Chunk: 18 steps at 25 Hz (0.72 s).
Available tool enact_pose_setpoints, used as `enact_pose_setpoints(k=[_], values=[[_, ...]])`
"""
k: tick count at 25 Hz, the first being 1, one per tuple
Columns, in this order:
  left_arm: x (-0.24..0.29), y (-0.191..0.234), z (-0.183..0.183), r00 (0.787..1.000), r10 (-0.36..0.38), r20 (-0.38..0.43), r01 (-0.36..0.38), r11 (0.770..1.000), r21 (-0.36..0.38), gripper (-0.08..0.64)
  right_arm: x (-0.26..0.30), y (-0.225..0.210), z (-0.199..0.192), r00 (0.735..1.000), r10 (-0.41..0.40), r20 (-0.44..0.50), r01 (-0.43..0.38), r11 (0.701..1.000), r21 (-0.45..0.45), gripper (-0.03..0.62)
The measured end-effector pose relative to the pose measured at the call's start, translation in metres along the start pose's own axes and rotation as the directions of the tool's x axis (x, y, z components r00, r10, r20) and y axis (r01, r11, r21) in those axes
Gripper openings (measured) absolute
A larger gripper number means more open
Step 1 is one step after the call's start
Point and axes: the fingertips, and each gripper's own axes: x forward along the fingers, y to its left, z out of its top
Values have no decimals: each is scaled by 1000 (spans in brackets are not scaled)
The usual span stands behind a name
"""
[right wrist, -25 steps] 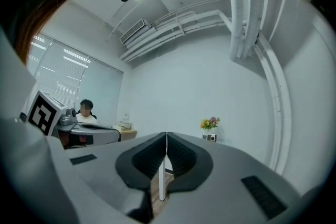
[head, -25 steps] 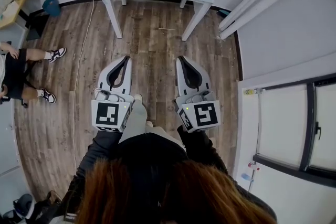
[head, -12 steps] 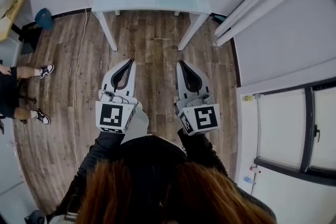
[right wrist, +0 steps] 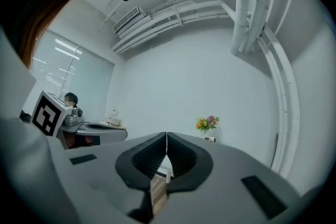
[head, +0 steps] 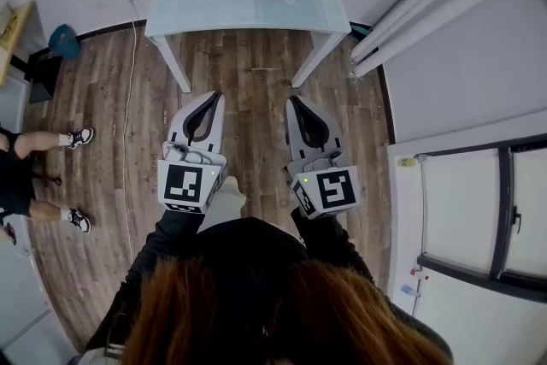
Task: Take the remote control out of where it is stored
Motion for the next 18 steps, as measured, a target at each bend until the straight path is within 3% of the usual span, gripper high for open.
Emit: enact_pose_setpoints(k=[18], values=[[53,57,-10,1000,-26,0,26,1000,-15,5,81,-14,-6,1000,-20,-10,20,1000,-14,15]])
